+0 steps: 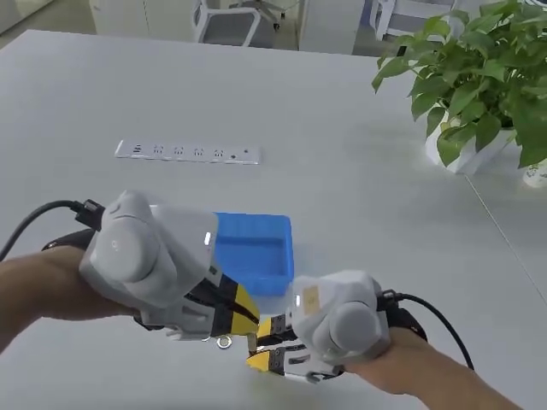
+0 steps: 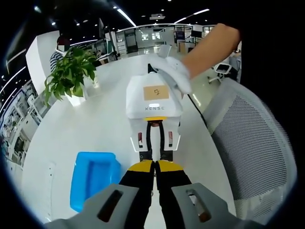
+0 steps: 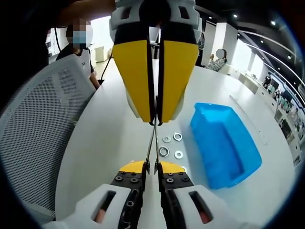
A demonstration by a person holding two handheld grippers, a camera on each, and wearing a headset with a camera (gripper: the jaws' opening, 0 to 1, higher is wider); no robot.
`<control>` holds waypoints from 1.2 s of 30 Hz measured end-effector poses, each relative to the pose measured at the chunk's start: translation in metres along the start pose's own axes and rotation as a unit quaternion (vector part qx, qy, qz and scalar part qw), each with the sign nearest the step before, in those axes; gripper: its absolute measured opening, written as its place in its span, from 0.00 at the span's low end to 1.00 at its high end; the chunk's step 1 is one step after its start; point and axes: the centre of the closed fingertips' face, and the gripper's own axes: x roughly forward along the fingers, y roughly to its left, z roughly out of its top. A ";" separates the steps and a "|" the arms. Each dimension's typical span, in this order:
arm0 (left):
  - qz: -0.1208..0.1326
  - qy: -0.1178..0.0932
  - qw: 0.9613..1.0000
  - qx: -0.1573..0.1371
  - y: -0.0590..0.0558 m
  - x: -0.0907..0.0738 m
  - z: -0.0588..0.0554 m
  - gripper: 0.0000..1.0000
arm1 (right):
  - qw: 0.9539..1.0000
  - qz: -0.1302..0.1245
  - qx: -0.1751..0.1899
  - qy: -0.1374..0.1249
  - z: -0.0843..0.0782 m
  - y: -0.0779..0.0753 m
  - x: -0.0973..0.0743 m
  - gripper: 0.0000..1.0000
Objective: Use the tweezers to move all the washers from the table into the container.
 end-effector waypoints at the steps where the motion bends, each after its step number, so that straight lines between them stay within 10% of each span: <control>1: 0.001 0.000 1.000 0.001 0.001 0.000 0.000 0.05 | 1.000 -0.001 0.000 0.000 0.000 -0.001 0.000 0.12; 36: -0.018 0.006 1.000 0.006 0.015 0.003 -0.001 0.06 | 1.000 -0.008 -0.002 0.018 -0.011 -0.011 0.004 0.18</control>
